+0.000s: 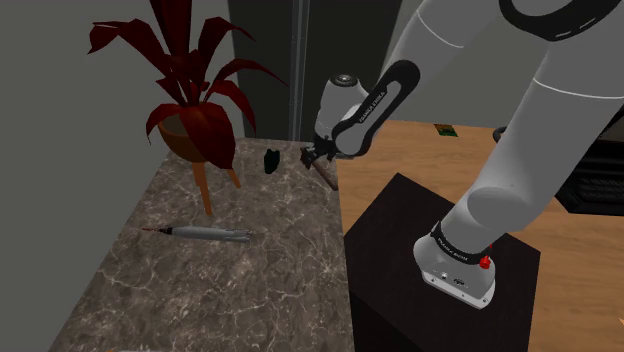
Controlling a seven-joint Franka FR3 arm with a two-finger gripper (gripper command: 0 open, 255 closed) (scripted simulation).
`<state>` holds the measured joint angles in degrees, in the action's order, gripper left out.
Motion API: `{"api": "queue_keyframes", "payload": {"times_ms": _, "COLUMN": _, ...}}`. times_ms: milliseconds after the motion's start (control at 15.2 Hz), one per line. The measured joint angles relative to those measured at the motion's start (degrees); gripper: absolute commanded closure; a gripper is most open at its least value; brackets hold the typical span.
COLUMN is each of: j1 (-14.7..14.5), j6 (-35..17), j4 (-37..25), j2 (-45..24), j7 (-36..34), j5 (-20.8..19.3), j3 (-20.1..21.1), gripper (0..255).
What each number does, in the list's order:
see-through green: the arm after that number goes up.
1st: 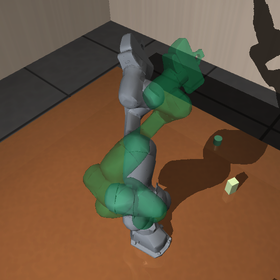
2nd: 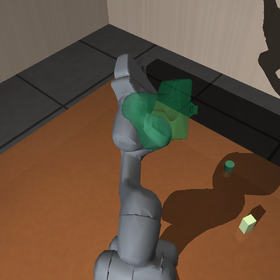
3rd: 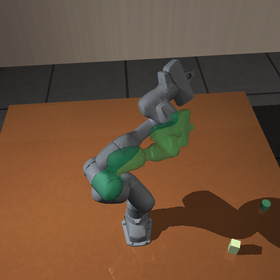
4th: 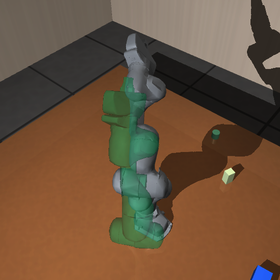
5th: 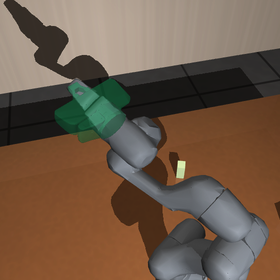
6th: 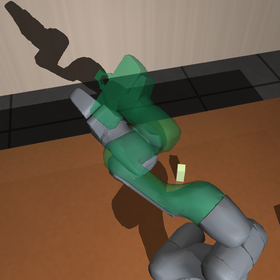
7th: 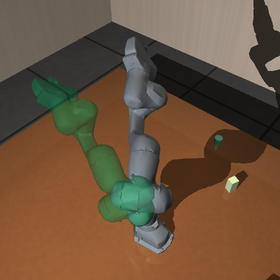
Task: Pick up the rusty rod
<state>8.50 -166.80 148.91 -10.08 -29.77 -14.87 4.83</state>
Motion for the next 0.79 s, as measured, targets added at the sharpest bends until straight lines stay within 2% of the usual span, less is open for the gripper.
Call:
{"api": "queue_keyframes", "payload": {"times_ms": 66, "j1": -0.27, "j6": -0.55, "j4": -0.15, "j2": -0.71, "j7": -0.54, "j5": -0.58, "j3": -0.33, "gripper": 0}}
{"api": "queue_keyframes", "payload": {"times_ms": 132, "j1": -0.34, "j6": -0.95, "j4": -0.15, "j2": -1.09, "j7": -0.72, "j5": -0.90, "j3": -0.55, "gripper": 255}}
{"api": "queue_keyframes", "payload": {"times_ms": 792, "j1": -0.37, "j6": -1.22, "j4": -0.35, "j2": -1.25, "j7": -0.73, "j5": -1.07, "j3": -0.59, "gripper": 255}}
